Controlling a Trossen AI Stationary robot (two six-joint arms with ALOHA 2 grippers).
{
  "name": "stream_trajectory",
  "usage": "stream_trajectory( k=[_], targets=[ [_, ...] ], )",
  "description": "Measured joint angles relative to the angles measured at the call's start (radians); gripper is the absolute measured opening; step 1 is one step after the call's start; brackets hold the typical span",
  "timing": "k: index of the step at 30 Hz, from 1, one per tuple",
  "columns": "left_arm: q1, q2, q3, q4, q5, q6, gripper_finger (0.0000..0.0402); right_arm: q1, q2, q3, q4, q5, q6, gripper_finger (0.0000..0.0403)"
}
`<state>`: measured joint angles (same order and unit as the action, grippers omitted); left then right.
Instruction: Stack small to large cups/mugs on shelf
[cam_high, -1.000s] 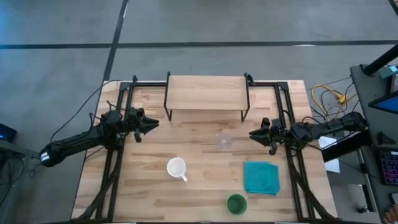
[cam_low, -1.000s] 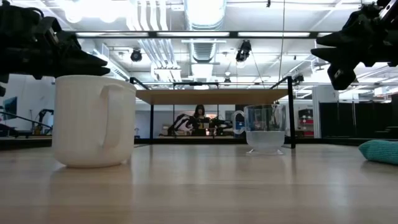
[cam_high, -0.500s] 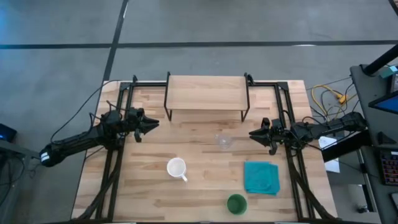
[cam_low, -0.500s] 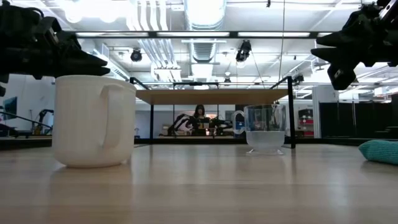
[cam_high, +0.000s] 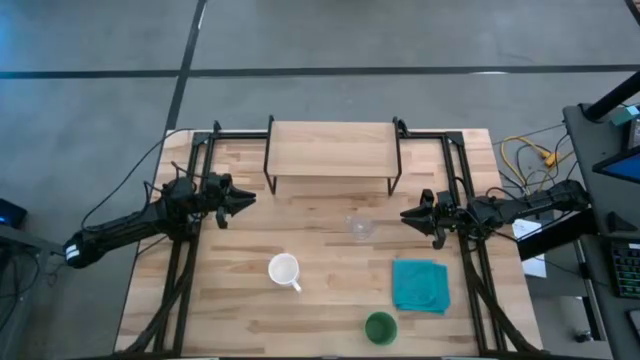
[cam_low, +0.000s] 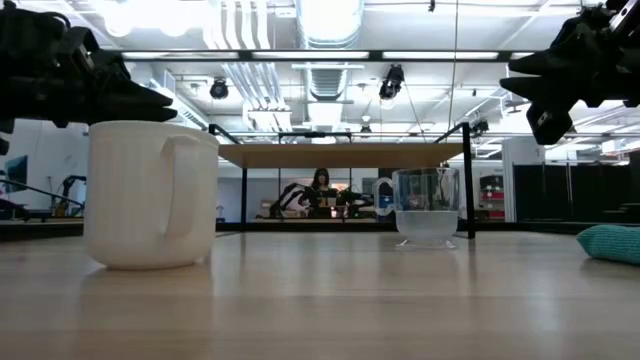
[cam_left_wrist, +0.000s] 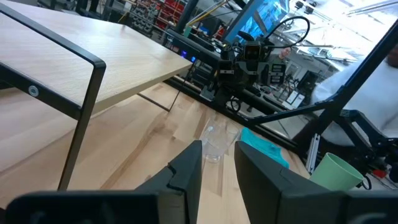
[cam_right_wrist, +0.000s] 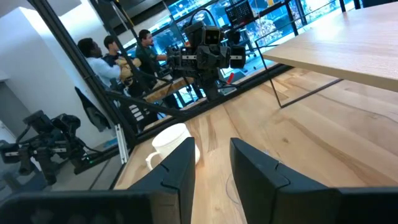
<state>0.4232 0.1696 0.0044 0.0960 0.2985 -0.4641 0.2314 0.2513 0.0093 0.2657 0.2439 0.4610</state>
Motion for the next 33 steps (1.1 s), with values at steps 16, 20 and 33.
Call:
stream_trajectory(
  k=[16, 20, 33],
  targets=[
    [-0.001, 0.000, 0.000, 0.000, 0.000, 0.000, 0.0081, 0.000, 0.000, 0.000, 0.000, 0.000, 0.000, 0.0096],
    [-0.001, 0.000, 0.000, 0.000, 0.000, 0.000, 0.0081, 0.000, 0.000, 0.000, 0.000, 0.000, 0.000, 0.0096],
    [0.000, 0.000, 0.000, 0.000, 0.000, 0.000, 0.0081, -0.001, 0.000, 0.000, 0.002, 0.046, -0.281, 0.0096]
  ],
)
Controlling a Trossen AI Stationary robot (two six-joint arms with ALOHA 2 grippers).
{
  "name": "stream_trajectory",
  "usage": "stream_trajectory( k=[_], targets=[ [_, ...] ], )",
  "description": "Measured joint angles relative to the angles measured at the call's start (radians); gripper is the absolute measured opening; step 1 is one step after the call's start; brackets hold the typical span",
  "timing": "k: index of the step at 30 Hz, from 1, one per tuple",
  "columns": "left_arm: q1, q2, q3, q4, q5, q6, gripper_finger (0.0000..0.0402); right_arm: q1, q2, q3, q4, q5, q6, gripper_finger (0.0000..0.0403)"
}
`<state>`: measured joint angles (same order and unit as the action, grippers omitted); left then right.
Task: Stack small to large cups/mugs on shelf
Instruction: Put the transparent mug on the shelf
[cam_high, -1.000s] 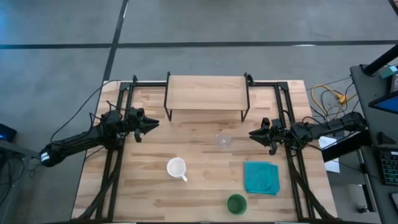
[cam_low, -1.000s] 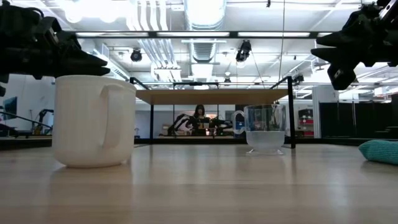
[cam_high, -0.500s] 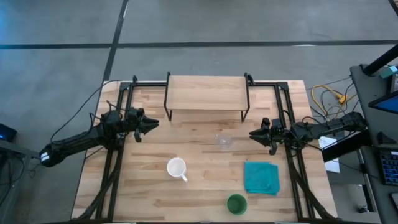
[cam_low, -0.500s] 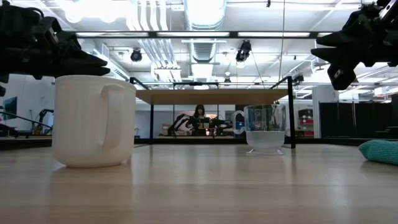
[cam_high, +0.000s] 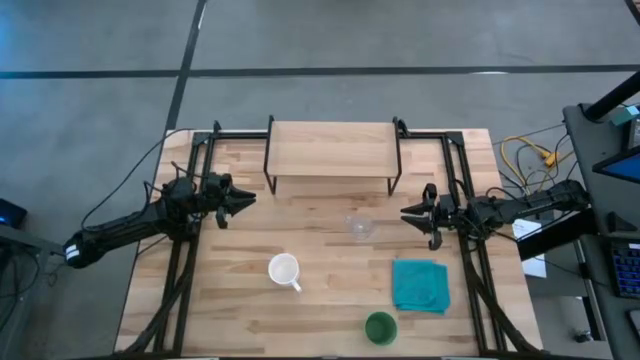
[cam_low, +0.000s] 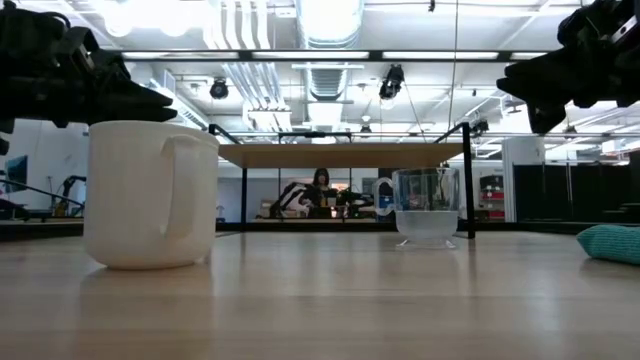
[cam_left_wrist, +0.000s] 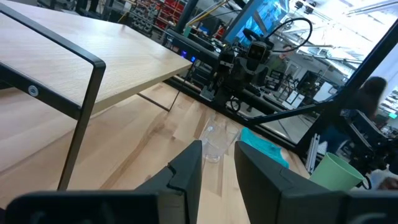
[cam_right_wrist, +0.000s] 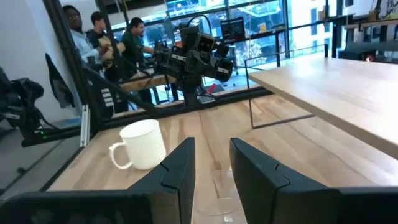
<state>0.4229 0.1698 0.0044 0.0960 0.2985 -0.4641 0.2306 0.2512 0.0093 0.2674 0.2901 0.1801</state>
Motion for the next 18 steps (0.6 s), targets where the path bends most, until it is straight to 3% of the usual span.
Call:
stream_trajectory(
  k=[7, 18],
  targets=[
    [0.001, 0.000, 0.000, 0.000, 0.000, 0.000, 0.0081, 0.000, 0.000, 0.000, 0.003, 0.000, 0.203, 0.0096],
    [0.000, 0.000, 0.000, 0.000, 0.000, 0.000, 0.0081, 0.000, 0.000, 0.000, 0.003, -0.001, 0.224, 0.0096]
  ],
)
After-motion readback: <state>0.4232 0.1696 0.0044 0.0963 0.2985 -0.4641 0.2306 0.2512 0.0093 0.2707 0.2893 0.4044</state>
